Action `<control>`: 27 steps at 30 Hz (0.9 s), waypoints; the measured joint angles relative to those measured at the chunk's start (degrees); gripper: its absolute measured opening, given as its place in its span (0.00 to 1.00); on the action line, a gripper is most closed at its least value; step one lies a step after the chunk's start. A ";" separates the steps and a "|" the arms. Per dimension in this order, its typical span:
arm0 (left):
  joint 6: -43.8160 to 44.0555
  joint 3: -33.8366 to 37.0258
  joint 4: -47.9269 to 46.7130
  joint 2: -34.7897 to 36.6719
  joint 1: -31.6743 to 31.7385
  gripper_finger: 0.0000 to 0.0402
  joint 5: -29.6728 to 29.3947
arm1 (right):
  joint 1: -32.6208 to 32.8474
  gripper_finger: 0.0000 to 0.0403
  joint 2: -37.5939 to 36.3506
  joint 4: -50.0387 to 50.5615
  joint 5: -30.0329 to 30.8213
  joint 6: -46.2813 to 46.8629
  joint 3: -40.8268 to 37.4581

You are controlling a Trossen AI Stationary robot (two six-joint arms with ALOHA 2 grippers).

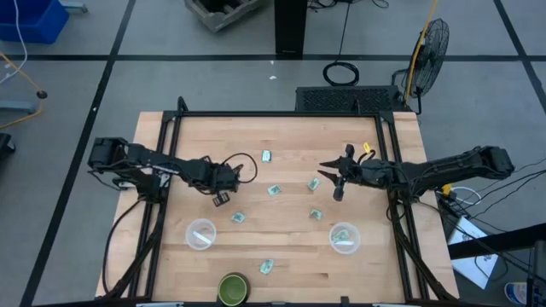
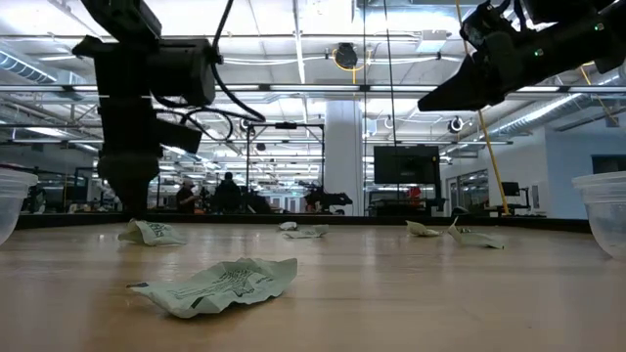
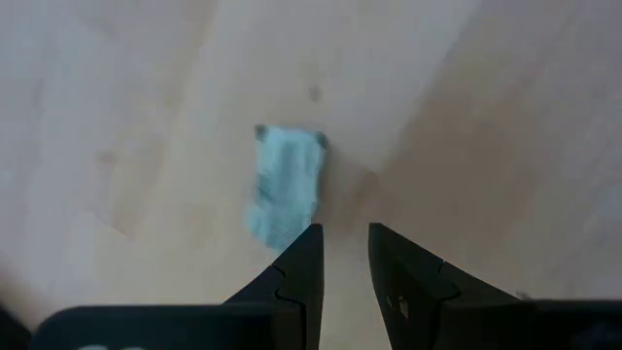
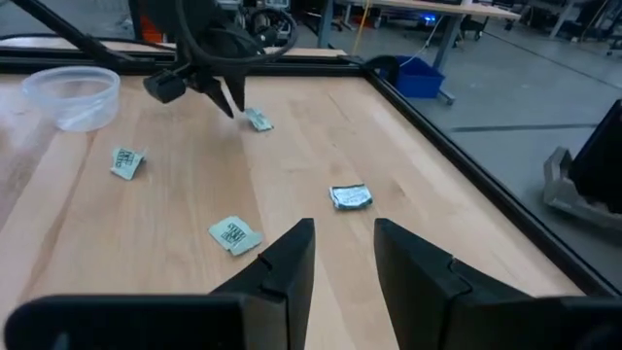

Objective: Pick and place Stevia / Truvia into bins
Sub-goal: Put the white stevia packet into the left transparent container

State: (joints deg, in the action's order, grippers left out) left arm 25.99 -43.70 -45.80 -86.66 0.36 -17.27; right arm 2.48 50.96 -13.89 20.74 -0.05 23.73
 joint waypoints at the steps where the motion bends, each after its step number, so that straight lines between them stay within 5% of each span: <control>1: -0.16 0.00 0.02 -0.31 0.41 0.22 0.72 | -0.11 0.26 0.02 0.00 -0.03 -0.49 0.00; 13: -3.21 0.01 0.07 -0.25 7.38 0.22 2.72 | -1.72 0.26 0.00 0.02 0.00 -1.27 0.00; 27: -5.11 0.00 1.59 -0.25 8.60 0.22 5.11 | -1.75 0.26 0.00 0.68 -0.03 -1.27 0.00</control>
State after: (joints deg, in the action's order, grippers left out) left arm 20.88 -43.70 -44.21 -86.91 8.95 -12.16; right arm 0.73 50.96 -13.21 20.70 -1.32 23.73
